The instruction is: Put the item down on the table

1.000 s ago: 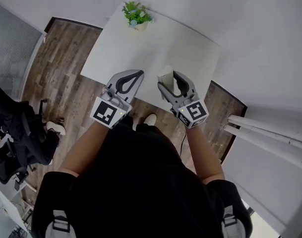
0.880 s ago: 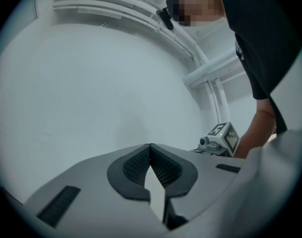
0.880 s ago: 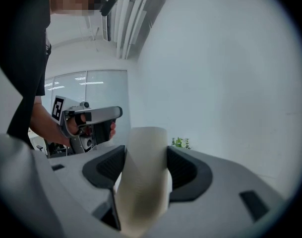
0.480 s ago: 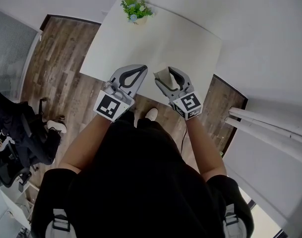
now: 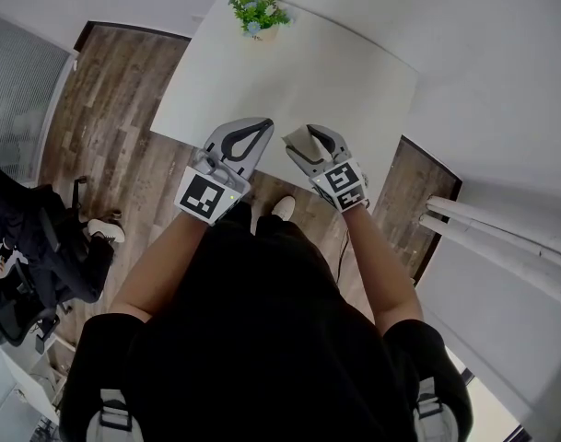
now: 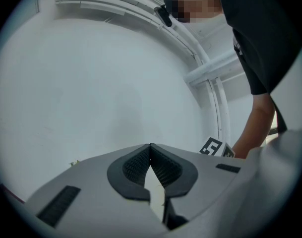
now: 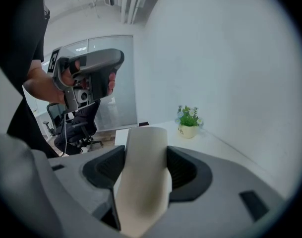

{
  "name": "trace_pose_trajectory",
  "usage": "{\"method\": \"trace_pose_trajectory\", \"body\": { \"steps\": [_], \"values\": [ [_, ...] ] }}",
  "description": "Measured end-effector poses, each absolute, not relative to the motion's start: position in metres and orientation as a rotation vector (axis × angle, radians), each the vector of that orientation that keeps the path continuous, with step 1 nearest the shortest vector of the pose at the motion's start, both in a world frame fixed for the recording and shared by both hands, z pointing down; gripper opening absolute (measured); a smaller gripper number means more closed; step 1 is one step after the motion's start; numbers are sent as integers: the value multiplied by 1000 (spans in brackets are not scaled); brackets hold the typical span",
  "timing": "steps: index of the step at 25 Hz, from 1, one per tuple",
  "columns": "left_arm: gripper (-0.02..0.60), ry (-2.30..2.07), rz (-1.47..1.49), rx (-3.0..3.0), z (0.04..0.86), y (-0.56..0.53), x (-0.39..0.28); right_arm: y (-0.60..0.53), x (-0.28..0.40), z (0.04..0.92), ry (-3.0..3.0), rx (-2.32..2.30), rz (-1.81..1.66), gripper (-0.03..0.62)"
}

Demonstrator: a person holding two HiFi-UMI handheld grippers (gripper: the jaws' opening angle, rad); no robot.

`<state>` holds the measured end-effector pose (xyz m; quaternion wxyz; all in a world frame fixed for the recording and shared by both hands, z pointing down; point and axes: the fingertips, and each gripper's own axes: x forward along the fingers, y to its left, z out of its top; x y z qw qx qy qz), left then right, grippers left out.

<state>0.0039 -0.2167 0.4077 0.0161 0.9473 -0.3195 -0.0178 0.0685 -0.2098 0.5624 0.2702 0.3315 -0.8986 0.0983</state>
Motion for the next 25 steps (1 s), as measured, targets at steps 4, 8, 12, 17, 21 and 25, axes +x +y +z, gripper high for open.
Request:
{"method": "trace_pose_trajectory", "body": {
  "steps": [4,8,12,17,21,25],
  "values": [
    [-6,-1003,-47,2936,412,-217,-1,-207,64,584,-2380,850,295,272],
    [-6,-1015,-38,2929,418,-220,-6,-206,57,604,-2327,781,294,272],
    [-6,-1027,-34,2917,424,-223,-13,-206,48,623,-2281,724,303,272],
    [-6,-1037,-28,2904,430,-222,-19,-207,38,642,-2242,667,294,272],
    [-6,-1041,-21,2905,432,-222,-22,-205,33,657,-2202,627,284,272],
    [-6,-1049,-22,2894,433,-222,-26,-203,28,671,-2176,600,290,272]
  ]
}}
